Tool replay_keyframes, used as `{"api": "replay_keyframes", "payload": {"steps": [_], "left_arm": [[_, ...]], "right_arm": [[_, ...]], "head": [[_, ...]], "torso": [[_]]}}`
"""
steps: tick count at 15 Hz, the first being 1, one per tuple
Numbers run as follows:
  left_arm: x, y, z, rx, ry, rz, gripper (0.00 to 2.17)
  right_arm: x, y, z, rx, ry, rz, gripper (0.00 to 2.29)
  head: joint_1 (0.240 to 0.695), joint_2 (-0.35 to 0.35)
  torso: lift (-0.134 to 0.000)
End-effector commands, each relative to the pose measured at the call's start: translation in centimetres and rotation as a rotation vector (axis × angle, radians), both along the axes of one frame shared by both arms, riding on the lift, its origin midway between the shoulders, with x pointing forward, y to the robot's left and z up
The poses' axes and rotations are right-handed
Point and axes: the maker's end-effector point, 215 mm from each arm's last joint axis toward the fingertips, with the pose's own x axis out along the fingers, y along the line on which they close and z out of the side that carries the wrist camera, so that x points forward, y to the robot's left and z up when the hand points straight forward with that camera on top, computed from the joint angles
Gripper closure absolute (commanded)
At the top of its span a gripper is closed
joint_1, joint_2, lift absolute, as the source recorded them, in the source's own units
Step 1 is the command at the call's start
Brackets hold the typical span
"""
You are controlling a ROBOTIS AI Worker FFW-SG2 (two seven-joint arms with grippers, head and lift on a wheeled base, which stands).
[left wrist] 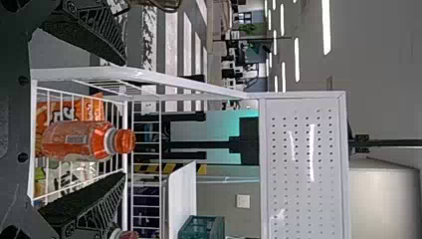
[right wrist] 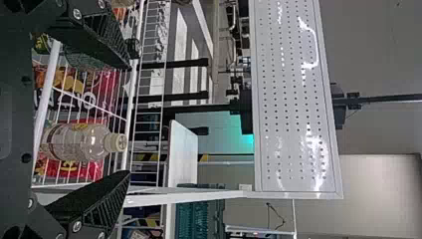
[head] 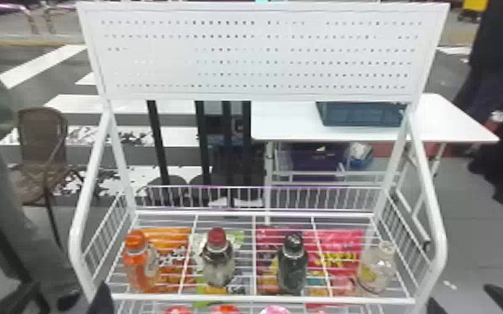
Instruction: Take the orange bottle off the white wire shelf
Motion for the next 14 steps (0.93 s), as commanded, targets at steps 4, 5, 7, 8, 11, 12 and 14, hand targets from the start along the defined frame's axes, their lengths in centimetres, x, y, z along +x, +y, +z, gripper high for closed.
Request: {"api": "replay_keyframes", "payload": {"steps": [4, 5, 7, 8, 11, 12, 14], "left_arm": [[1.9, -3.2, -4.7, -0.01, -0.04, -0.033, 0.11], [2.5, -3.9, -5.4, -0.017, -0.048, -0.042, 0.11], [3.4, -4.9, -7.1, -0.024, -0.028, -0.059, 0.11], [4.1, -5.3, -7.8, -0.025, -0.021, -0.065, 0.11], [6.1, -5.8, -10.5, -0.029, 0.009, -0.069, 0.11], [6.6, -5.8, -11.6, -0.026, 0.025, -0.066, 0.11], [7.7, -5.6, -13.2, -0.019, 0.046, -0.057, 0.11]], "right_arm": [[0.0, -0.1, 0.0, -0.001, 0.0, -0.005, 0.14], [-0.1, -0.1, 0.1, -0.003, -0.002, -0.004, 0.14], [-0.1, -0.1, 0.1, -0.001, -0.002, -0.006, 0.14], [-0.1, -0.1, 0.0, -0.002, -0.001, -0.007, 0.14], [-0.1, -0.1, -0.1, -0.001, 0.001, -0.006, 0.14], [0.0, -0.1, -0.2, -0.001, 0.001, -0.007, 0.14], [0.0, -0.1, -0.2, -0.002, 0.002, -0.006, 0.14]], "head": [[0.499, 0.0], [0.499, 0.0], [0.499, 0.0], [0.499, 0.0], [0.499, 0.0], [0.499, 0.0], [0.499, 0.0]], "torso": [[0.0], [0.0], [0.0], [0.0], [0.0], [0.0], [0.0]]}}
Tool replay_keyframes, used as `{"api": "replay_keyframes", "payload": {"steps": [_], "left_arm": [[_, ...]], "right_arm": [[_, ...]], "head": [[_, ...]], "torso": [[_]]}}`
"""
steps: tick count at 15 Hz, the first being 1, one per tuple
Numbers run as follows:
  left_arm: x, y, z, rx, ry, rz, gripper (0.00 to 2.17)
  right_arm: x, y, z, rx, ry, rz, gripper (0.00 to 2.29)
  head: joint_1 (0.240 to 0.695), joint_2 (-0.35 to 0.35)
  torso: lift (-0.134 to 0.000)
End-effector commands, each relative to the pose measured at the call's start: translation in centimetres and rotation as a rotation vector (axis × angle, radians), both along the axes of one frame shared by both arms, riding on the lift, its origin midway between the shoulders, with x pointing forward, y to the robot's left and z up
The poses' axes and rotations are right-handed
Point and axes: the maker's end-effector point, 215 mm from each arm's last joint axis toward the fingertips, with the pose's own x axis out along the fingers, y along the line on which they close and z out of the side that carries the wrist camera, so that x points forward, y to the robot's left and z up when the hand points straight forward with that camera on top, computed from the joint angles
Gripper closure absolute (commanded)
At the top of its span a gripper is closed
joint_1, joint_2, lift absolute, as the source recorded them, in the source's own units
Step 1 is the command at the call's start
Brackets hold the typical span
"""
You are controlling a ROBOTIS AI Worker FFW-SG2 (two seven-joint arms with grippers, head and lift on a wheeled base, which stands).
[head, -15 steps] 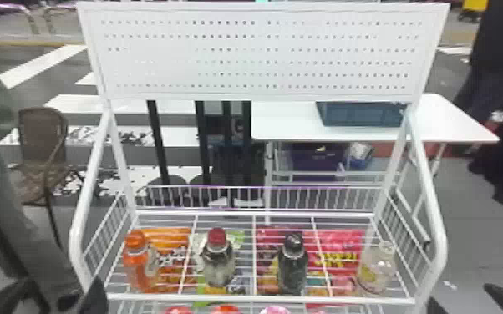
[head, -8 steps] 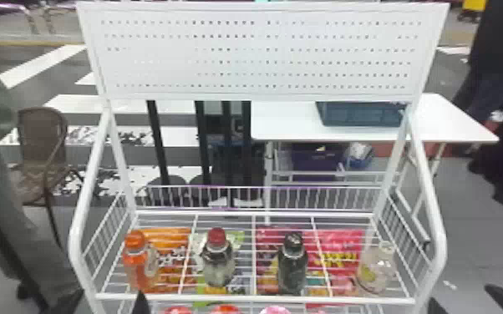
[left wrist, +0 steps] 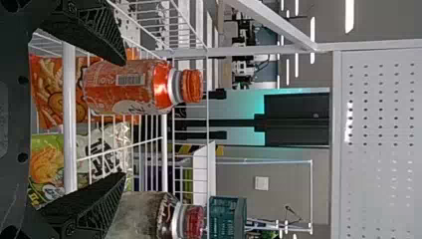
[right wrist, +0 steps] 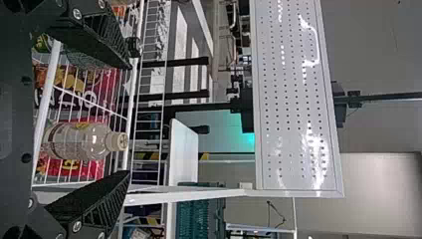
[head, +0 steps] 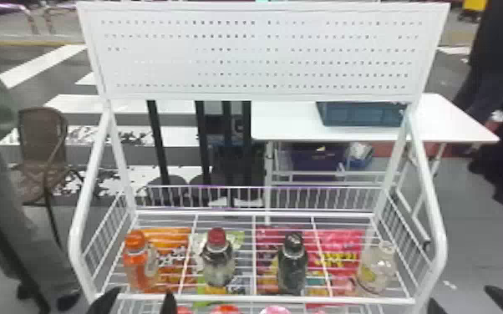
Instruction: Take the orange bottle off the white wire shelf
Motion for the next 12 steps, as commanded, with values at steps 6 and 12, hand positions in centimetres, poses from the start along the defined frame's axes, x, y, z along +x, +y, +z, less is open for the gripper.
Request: {"api": "replay_keyframes", "payload": {"steps": [6, 12], "left_arm": [[3.8, 2.0, -3.2, 0.035, 0.038, 0.049, 0.11], [6.6, 2.9, -2.5, 0.028, 0.022, 0.067, 0.11]], "right_arm": [[-0.2, -0.2, -0.3, -0.007, 0.008, 0.001, 0.14], [-0.4, -0.1, -0.2, -0.011, 0.007, 0.001, 0.14]], "head": [[0.499, 0.0], [0.499, 0.0]], "torso": [[0.0], [0.0]]}}
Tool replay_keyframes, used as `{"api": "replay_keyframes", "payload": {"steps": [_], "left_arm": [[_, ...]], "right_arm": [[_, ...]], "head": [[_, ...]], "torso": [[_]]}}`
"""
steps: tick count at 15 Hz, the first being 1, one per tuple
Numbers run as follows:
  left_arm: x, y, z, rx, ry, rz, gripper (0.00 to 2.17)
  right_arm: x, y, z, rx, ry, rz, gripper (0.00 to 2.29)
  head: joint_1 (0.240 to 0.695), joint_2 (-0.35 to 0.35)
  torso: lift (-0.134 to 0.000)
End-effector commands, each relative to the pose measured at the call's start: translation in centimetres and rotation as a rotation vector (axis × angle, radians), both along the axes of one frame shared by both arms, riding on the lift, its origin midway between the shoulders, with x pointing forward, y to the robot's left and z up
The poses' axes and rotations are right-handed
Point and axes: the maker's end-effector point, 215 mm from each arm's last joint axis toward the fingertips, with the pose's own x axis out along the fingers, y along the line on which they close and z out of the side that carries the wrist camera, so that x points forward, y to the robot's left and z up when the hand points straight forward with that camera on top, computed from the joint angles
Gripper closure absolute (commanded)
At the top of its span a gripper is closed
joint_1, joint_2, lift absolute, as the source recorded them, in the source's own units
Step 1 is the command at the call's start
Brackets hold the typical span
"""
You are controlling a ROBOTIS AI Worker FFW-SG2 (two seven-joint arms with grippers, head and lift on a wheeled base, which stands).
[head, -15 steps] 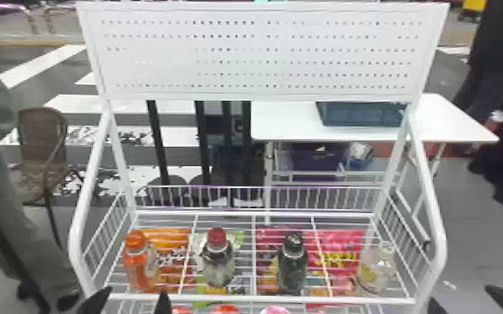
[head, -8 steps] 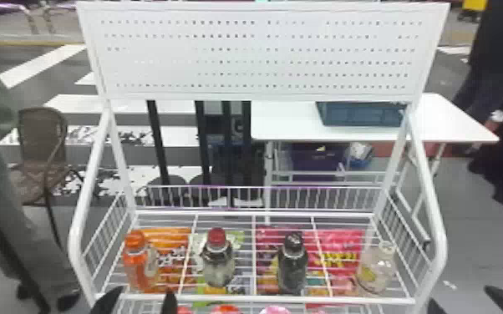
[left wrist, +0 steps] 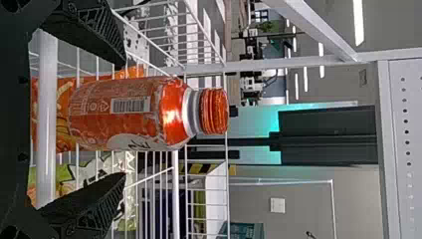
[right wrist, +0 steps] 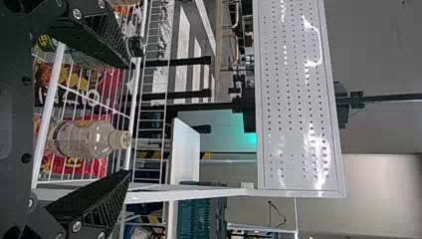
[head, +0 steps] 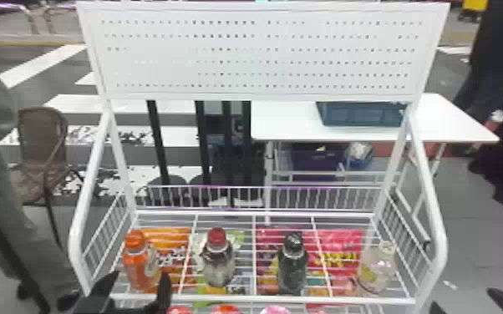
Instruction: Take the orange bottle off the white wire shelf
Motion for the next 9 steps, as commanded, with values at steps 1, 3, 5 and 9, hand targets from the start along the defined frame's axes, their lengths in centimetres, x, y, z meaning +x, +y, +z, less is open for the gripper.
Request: {"api": "replay_keyframes", "payload": {"steps": [1, 3, 5, 9], "left_arm": [[1.2, -0.2, 0.6, -0.005, -0.013, -0.004, 0.11], [2.3, -0.3, 1.0, 0.0, -0.021, -0.013, 0.11], [3.1, -0.4, 0.8, -0.003, -0.015, -0.012, 0.11], [3.3, -0.3, 0.3, 0.003, -0.006, -0.006, 0.3]], "right_arm": [[0.0, 0.1, 0.1, 0.0, -0.002, 0.001, 0.14], [-0.1, 0.1, 0.2, -0.004, -0.004, 0.002, 0.14], [-0.2, 0.0, 0.0, -0.005, 0.003, 0.001, 0.14], [-0.1, 0.0, -0.2, -0.007, 0.005, -0.001, 0.14]], "head": [[0.499, 0.0], [0.499, 0.0], [0.499, 0.0], [0.499, 0.0]], "torso": [[0.0], [0.0], [0.0], [0.0]]}}
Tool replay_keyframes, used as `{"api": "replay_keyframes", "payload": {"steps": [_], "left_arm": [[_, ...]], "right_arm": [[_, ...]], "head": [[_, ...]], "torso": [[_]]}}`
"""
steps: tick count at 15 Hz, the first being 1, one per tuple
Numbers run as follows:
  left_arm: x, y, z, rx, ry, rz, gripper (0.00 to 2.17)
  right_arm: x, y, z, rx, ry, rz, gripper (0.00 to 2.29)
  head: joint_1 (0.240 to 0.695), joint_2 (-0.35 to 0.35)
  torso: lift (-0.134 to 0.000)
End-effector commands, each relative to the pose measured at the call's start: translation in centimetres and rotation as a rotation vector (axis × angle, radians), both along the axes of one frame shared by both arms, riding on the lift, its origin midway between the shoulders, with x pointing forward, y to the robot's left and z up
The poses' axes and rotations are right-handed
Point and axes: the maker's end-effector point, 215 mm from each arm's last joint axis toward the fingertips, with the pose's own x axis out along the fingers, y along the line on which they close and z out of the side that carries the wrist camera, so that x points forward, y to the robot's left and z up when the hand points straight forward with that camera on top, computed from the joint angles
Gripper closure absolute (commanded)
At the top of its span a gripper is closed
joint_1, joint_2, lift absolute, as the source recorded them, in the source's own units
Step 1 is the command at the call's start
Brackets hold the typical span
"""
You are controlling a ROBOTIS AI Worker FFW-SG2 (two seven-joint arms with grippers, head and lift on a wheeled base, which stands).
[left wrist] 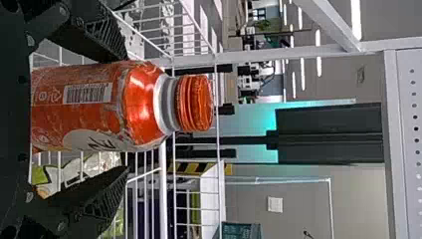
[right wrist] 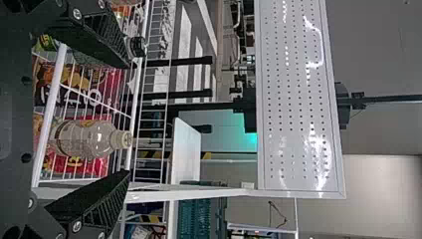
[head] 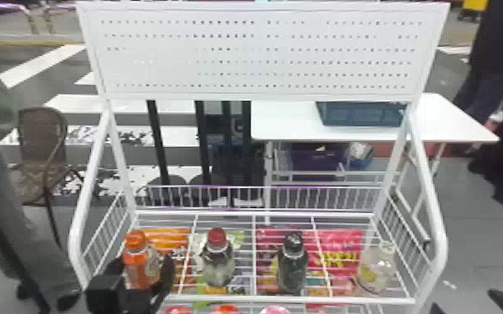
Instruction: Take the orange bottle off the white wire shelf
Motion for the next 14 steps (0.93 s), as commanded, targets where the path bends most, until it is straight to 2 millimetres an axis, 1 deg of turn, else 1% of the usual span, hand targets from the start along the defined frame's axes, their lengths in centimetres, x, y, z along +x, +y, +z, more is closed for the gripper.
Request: {"api": "replay_keyframes", "payload": {"steps": [1, 2, 9, 10, 12, 14], "left_arm": [[-0.1, 0.1, 0.0, 0.004, 0.0, 0.0, 0.42], [-0.2, 0.2, 0.1, 0.002, -0.001, 0.004, 0.54], [-0.4, 0.3, 0.0, 0.001, 0.001, 0.012, 0.55], [-0.5, 0.6, 0.4, -0.002, -0.009, 0.022, 0.73], [-1.1, 0.5, 1.6, -0.01, -0.035, 0.026, 0.73], [-1.8, 0.1, 3.5, -0.021, -0.07, 0.019, 0.72]], "right_arm": [[0.1, 0.0, -0.1, 0.001, 0.0, 0.0, 0.14], [0.2, 0.1, -0.1, 0.002, -0.002, 0.002, 0.14], [0.3, 0.1, -0.1, 0.005, -0.002, 0.0, 0.14], [0.3, 0.0, -0.1, 0.003, -0.003, -0.001, 0.14], [0.3, 0.0, -0.1, 0.005, -0.003, 0.0, 0.14], [0.4, 0.0, -0.2, 0.005, -0.002, -0.001, 0.14]], "head": [[0.499, 0.0], [0.499, 0.0], [0.499, 0.0], [0.499, 0.0], [0.499, 0.0], [0.499, 0.0]], "torso": [[0.0], [0.0], [0.0], [0.0], [0.0], [0.0]]}}
